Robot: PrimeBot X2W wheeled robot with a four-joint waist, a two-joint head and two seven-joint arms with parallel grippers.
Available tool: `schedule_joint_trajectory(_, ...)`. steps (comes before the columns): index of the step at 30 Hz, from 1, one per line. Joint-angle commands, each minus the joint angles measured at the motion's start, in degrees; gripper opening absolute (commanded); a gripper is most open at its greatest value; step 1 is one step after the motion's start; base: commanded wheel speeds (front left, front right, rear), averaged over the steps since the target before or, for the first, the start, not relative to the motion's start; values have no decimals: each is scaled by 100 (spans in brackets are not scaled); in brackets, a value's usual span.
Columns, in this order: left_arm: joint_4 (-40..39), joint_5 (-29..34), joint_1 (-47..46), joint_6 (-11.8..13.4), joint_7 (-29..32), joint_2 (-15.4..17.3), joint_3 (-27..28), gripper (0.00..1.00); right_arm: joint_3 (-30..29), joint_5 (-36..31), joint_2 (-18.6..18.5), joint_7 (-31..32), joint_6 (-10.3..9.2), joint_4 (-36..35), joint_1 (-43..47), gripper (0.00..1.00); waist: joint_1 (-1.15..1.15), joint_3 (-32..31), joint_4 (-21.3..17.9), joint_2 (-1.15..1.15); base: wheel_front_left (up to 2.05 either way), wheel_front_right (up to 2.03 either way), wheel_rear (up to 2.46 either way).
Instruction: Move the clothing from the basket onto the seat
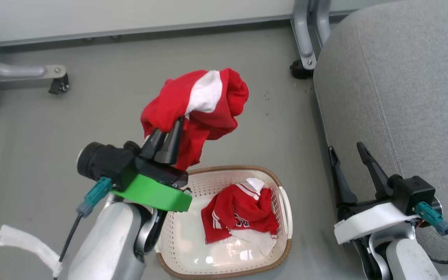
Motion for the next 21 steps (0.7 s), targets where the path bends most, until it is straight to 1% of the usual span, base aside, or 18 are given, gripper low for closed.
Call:
schedule_joint_trajectory(1,-130,60,156,-41,-21,-32,116,0,-7,-35,-19,42,0,-53,115,100,1,-272,176,0,0,0,0)
schedule_joint_trajectory(5,-568,231,393,-48,-21,-131,439,0,15,-41,-19,170,0,-158,291,100,1,-500,236,0,0,0,0)
schedule_joint_trajectory(8,-788,343,635,-77,-20,-207,550,0,39,-21,-19,255,0,-231,441,100,1,-683,249,0,0,0,0)
schedule_joint_trajectory(16,-903,519,1287,-115,-21,-244,540,0,137,78,-20,431,0,-379,788,100,1,-1058,169,0,0,0,0)
schedule_joint_trajectory(21,-906,552,1589,-137,-20,-270,530,0,182,121,-19,490,0,-437,957,100,1,-1176,129,0,0,0,0)
